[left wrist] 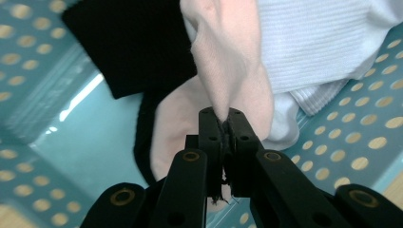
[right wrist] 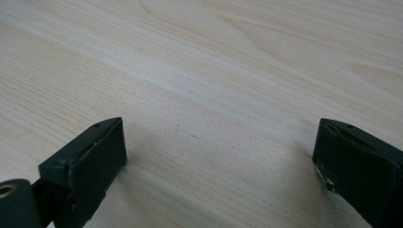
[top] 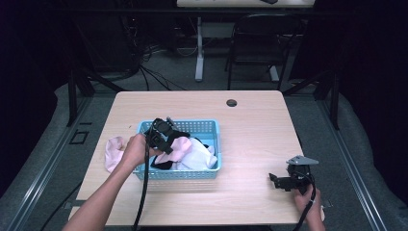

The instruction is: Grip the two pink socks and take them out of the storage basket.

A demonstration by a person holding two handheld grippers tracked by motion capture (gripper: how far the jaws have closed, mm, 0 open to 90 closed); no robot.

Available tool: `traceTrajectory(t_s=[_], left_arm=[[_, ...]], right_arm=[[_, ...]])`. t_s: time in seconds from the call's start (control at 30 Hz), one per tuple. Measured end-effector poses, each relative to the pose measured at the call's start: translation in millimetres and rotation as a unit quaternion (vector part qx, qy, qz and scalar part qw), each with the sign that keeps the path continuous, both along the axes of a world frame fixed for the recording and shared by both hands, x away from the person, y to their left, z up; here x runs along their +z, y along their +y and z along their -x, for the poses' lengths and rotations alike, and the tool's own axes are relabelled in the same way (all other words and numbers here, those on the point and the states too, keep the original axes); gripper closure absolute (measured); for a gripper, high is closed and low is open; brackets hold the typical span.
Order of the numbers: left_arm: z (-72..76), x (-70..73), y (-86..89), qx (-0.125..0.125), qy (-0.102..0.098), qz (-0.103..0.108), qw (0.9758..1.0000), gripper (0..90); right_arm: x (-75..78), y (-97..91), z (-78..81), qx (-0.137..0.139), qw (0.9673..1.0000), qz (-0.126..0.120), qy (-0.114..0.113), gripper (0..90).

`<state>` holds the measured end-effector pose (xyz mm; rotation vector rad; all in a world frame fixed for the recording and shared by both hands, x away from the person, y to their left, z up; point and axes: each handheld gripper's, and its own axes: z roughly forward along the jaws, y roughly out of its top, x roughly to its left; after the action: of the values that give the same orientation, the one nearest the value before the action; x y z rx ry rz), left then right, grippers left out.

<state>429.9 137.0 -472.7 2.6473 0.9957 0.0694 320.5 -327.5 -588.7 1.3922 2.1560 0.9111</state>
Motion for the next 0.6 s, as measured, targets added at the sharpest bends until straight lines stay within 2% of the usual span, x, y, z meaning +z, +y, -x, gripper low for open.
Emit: traceTrajectory(t_s=[0.3, 0.6], left_arm=[[-0.1, 25.2, 11.4, 0.001, -0.014, 0.01, 0.9998, 86.4], [-0.3, 45.2, 15.4, 0.0, -0.02, 0.005, 0.9998, 86.3]], right_arm=[[-0.2, 0.1, 0.0, -0.001, 1.0, -0.001, 0.0, 3.3], [-0.1, 0.1, 0.0, 0.0, 1.0, -0.001, 0.0, 3.3]])
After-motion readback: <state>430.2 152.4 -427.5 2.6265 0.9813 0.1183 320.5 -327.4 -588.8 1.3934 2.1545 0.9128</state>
